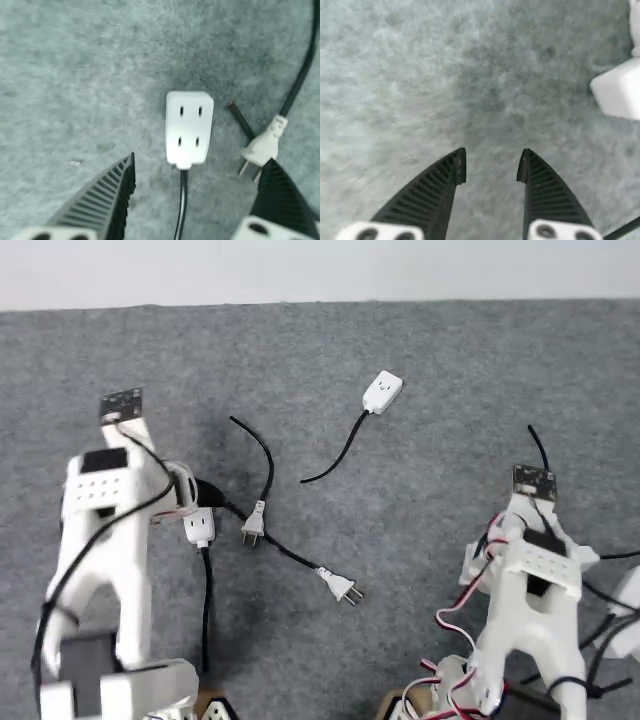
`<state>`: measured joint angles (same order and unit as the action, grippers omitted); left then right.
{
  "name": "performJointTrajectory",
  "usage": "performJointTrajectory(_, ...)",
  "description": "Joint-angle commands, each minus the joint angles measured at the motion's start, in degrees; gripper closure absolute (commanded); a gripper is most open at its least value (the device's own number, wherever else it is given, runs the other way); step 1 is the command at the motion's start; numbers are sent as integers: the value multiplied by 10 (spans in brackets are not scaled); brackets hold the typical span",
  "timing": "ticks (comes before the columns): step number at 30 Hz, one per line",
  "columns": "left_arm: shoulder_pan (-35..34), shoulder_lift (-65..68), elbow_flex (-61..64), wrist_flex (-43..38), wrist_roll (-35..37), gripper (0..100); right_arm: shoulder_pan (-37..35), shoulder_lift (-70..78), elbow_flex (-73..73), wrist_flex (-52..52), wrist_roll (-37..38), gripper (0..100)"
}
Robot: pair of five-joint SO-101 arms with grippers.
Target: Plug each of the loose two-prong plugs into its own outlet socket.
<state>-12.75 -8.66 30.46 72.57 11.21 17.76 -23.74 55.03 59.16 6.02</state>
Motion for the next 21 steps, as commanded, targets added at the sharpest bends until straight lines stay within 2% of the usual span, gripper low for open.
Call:
performJointTrajectory(1, -14, -105, 73, -2, -59, 636, -88, -20, -102, 97, -54, 834)
performJointTrajectory(3, -27, -121, 111, -23, -77, 636, -149, -19, -142, 127, -86, 842)
performJointTrajectory(9, -153, -128, 192, -137, -84, 636, -335, -12, -215, 123, -114, 913)
performJointTrajectory(14, -180, -127, 264, -235, -85, 634, -437, -3, -219, 39, -196, 837)
performJointTrajectory(17, -183, -127, 265, -247, -85, 634, -484, 35, -222, -7, -239, 798)
performJointTrajectory(21, -201, -96, 243, -260, -81, 634, -548, 114, -235, -108, -298, 816)
